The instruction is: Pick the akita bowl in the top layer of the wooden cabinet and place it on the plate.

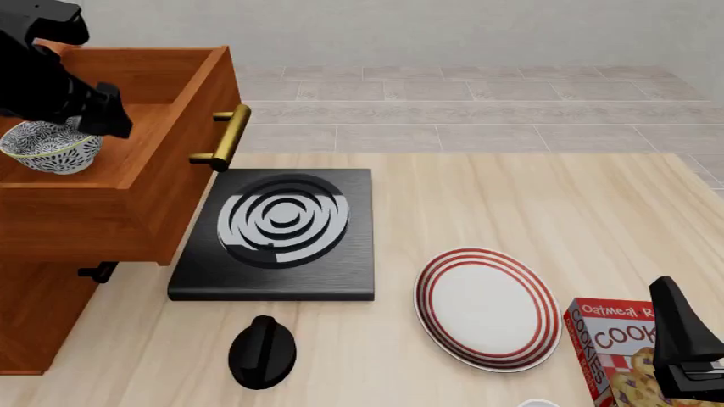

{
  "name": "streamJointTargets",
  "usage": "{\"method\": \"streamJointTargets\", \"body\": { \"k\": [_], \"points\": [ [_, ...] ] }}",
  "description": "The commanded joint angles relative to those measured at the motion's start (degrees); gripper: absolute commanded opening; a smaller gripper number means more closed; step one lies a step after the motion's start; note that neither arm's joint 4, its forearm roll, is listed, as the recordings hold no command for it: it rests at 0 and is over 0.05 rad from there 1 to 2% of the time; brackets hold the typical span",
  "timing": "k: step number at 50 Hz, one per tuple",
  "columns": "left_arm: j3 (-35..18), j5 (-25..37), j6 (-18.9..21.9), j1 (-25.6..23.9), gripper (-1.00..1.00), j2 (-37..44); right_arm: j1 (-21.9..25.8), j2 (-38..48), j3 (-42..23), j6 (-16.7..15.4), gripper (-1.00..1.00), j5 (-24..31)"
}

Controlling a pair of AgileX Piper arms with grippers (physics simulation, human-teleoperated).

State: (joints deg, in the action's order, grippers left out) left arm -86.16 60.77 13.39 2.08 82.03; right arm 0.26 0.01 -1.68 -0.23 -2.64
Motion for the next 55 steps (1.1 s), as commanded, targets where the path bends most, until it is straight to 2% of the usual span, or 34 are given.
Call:
{"method": "streamJointTargets", "body": {
  "k": [1,5,21,55],
  "points": [
    [2.2,-1.7,-0.3,0.7,1.00,0.1,0.0,0.0,-0.1,-0.1,1.00,0.0],
    [2.4,-2.0,-1.8,-0.6,1.00,-0.3,0.1,0.0,-0.1,-0.1,1.00,0.0],
    [6.4,-4.5,-1.4,1.1,1.00,-0.4,0.0,0.0,-0.1,-0.2,1.00,-0.1],
    [10.0,-7.7,-1.9,1.3,1.00,-0.2,-0.1,0.0,0.0,0.0,1.00,-0.2]
  ]
}}
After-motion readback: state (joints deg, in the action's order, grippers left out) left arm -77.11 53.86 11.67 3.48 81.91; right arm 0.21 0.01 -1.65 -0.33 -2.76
